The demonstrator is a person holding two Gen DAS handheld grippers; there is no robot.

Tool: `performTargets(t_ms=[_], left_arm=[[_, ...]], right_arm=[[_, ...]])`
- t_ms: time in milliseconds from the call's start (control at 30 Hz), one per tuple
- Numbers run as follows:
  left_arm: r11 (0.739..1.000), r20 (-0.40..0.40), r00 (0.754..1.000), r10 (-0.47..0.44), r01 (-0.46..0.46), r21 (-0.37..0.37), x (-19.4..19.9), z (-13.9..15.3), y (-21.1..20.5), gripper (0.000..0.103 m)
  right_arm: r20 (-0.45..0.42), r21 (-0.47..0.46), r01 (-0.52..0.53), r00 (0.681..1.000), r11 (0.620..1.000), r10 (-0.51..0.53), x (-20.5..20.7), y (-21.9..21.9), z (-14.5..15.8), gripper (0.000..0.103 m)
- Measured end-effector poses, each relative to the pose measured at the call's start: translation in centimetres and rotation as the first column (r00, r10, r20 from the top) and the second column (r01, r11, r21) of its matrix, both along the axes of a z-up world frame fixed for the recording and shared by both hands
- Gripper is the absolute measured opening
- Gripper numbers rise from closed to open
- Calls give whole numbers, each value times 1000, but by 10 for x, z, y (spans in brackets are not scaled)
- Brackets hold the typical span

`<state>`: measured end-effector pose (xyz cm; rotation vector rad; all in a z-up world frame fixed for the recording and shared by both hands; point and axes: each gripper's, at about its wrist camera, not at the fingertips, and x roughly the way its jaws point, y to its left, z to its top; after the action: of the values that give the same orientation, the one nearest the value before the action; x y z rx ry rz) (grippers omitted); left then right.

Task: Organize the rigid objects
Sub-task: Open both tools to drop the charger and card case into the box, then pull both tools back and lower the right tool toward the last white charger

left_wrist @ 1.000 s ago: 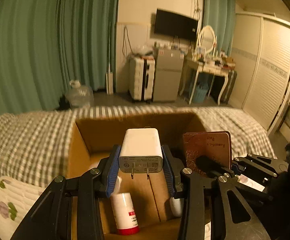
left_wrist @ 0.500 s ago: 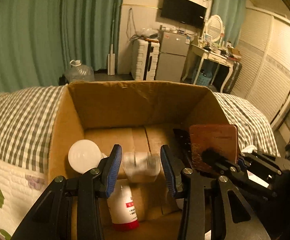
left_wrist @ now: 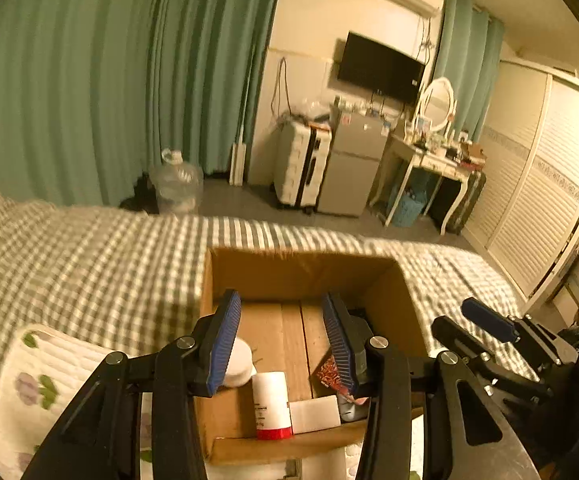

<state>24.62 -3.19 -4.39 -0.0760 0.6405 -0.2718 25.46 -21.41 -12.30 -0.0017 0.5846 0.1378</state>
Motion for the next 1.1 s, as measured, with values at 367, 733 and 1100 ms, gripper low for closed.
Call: performTargets(t_ms=[367, 733, 1100], left_arm=[[1000, 180, 983, 24, -23, -5, -83, 95, 20, 57], [997, 382, 923, 54, -70, 30, -183, 172, 38, 63], [996, 470, 881, 47, -78, 46, -246, 181, 45, 64]], right_arm=[[202, 1, 30, 979, 1000, -30, -73, 13, 107, 72], [369, -21, 80, 927, 997, -67, -156, 36, 193, 103], [450, -49, 86, 891, 995, -55, -232, 66, 223, 103]])
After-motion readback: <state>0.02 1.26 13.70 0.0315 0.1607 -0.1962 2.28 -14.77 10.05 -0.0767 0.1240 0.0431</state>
